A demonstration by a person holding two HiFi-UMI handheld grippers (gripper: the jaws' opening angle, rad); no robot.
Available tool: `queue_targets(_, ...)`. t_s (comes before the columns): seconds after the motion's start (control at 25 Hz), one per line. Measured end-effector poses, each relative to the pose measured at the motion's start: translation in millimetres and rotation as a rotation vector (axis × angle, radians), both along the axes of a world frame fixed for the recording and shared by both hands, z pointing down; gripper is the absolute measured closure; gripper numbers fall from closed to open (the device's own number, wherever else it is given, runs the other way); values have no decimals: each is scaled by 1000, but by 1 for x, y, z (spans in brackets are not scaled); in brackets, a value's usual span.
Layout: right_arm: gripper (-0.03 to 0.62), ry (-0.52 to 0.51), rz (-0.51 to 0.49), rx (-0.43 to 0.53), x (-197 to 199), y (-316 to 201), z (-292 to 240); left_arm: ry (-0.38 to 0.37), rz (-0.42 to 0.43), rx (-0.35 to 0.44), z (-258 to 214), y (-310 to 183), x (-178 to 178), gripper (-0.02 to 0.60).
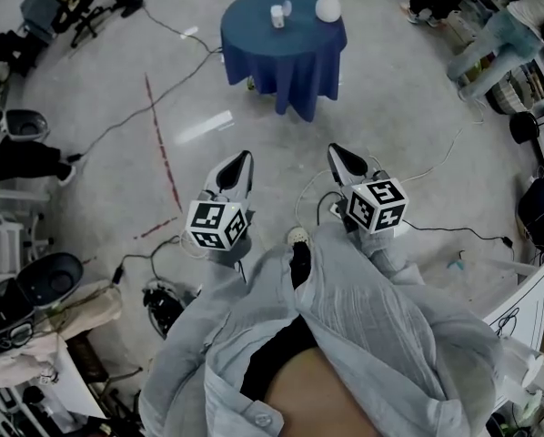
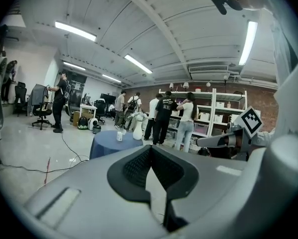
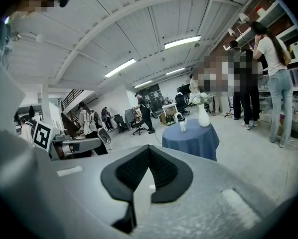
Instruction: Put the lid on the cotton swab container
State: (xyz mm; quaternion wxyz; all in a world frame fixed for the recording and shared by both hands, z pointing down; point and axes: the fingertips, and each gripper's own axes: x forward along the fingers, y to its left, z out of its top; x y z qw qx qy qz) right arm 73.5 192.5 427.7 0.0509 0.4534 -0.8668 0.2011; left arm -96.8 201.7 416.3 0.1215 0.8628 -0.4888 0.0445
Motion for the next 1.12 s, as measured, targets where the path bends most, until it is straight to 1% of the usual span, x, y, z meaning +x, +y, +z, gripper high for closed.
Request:
queue_targets(0.2,592,-5,7,-32,-8,-5,3,-3,-3,-21,4,-4,-13,566)
queue_targets(0.44,592,19,-1,-64,-6,-9,14,8,-30,-60,22,-2,-17,566)
queue_targets(0.64,592,30,-22,-74,-6,-23,21,15,-48,-65,26,-14,-17,566)
queue_targets(0.76,592,23,-38,-71,-10,-41,25,2,-58,-61,28,-30,-19,566)
queue_targets(0.92,592,13,-46,-67,-19,-72,24,9,-81,-50,23,-59,-28,566)
queue_targets(1.12,592,12,-54,-55,-18,-116,18,1,-88,-42,16,-107,-28,566)
